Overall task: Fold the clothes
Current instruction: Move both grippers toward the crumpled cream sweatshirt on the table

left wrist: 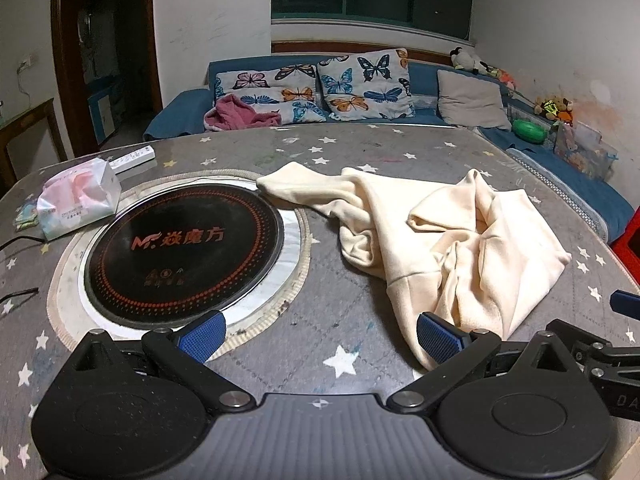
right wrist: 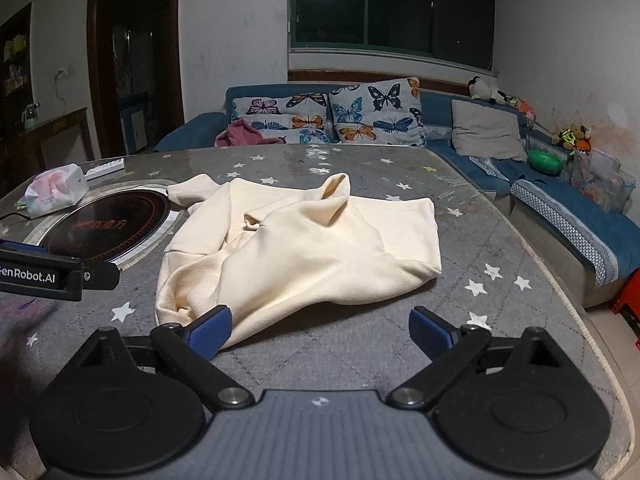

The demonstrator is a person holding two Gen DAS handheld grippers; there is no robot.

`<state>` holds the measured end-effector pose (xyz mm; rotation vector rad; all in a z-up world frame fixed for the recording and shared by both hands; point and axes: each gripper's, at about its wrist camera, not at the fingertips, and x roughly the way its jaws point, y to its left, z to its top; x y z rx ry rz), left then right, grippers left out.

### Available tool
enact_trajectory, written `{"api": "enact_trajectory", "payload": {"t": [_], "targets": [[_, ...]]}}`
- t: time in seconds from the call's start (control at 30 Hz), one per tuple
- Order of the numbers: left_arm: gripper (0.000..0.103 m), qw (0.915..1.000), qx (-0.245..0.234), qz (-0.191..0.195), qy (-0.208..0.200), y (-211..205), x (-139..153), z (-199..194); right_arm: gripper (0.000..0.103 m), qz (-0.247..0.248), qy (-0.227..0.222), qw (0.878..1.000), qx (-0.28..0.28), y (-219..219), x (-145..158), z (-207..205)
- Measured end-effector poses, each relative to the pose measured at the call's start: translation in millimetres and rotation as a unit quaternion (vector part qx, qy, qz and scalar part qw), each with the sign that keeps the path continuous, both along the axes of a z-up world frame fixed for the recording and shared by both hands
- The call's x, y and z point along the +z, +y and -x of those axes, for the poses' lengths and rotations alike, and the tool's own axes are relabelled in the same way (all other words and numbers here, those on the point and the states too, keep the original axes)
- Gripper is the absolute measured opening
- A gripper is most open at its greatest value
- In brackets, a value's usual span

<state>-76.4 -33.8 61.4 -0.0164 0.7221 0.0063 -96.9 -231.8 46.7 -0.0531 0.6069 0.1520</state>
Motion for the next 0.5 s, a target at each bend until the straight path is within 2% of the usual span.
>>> {"api": "enact_trajectory", "payload": {"t": [0.33,0.5], "targets": [[0.101,0.9999,-0.012,0.001,-0.01,-0.8,5.9,-22.9,0.089,0.002,0.003,1.0,0.003,-7.6,7.4,-29.6],[0.089,0.9997,-0.02,0.001,-0.013,-1.3,8.7,-40.5,0.076,-0.012,0.008,1.0,0.007,-11.4,14.3,-54.3]]}}
